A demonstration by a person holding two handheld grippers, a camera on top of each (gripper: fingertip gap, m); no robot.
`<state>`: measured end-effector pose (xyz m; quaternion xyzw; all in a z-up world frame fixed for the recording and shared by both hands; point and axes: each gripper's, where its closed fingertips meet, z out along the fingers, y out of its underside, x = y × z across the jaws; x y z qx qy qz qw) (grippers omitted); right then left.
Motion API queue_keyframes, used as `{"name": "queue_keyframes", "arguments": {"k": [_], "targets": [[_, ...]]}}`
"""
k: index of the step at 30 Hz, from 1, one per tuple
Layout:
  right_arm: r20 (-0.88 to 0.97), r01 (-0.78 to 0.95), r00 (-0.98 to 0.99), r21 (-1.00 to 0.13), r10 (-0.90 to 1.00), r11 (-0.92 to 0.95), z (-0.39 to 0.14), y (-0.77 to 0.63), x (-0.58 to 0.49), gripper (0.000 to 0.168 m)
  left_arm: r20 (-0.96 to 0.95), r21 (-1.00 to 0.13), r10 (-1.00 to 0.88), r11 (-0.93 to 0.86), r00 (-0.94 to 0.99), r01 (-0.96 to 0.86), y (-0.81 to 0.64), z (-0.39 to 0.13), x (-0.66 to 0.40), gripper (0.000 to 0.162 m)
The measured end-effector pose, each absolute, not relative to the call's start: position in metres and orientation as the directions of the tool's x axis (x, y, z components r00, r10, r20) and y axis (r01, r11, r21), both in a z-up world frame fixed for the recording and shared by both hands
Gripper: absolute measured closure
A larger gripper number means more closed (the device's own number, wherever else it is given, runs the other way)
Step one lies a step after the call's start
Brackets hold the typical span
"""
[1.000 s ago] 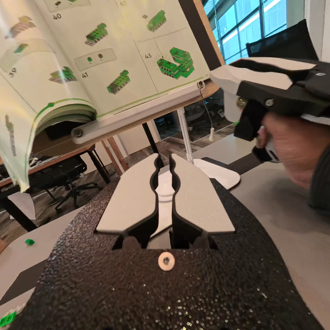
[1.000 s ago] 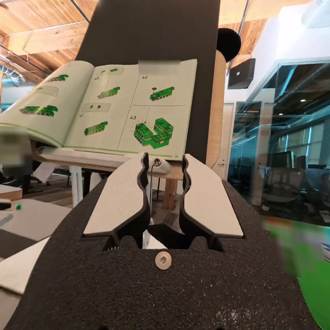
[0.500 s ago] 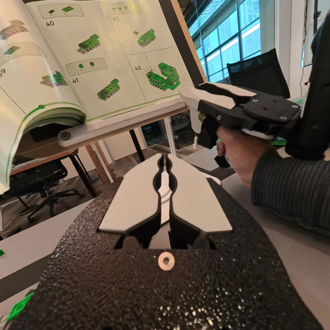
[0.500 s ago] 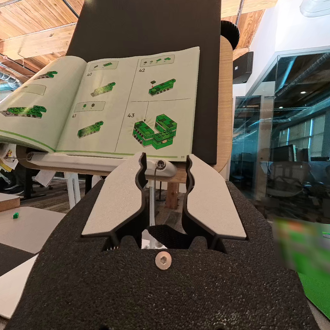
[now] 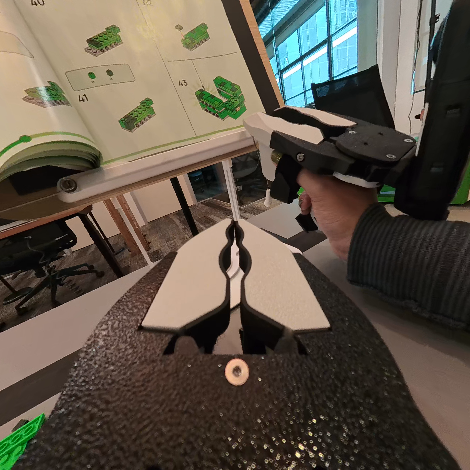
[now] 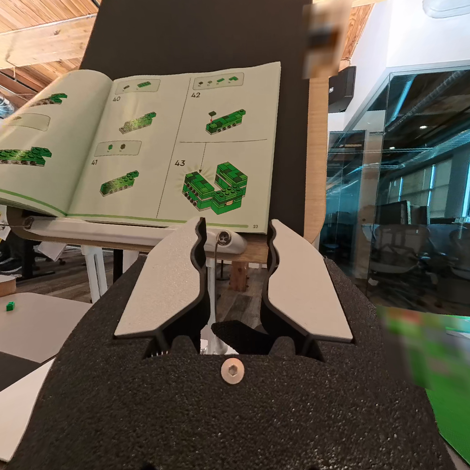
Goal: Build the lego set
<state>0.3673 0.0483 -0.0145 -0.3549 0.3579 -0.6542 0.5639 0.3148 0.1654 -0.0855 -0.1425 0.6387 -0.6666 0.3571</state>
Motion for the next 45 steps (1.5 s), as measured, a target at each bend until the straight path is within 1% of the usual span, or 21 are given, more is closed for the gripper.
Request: {"name": "queue_keyframes", "arguments": {"k": [6, 10, 35, 45], "targets": [[0.042, 0.462, -0.116, -0.882, -0.992, -0.091, -0.0175, 0.0444, 0.3701, 0.124, -0.267, -0.954, -0.649, 0.075, -0.713, 0.290, 0.1639, -0.0866, 0.3141, 0.162], [0.052, 0.460, -0.113, -0.882, -0.992, -0.099, -0.0172, 0.0460, 0.3701, 0.127, -0.270, -0.954, -0.644, 0.078, -0.715, 0.290, 0.1632, -0.0869, 0.3138, 0.162], [0.055, 0.444, -0.114, -0.890, -0.992, -0.101, -0.0182, 0.0453, 0.3722, 0.128, -0.279, -0.952, -0.630, 0.085, -0.724, 0.293, 0.1608, -0.0883, 0.3121, 0.162], [0.066, 0.462, -0.113, -0.880, -0.991, -0.111, -0.0157, 0.0469, 0.3690, 0.134, -0.281, -0.952, -0.626, 0.088, -0.727, 0.292, 0.1602, -0.0889, 0.3118, 0.162]]}}
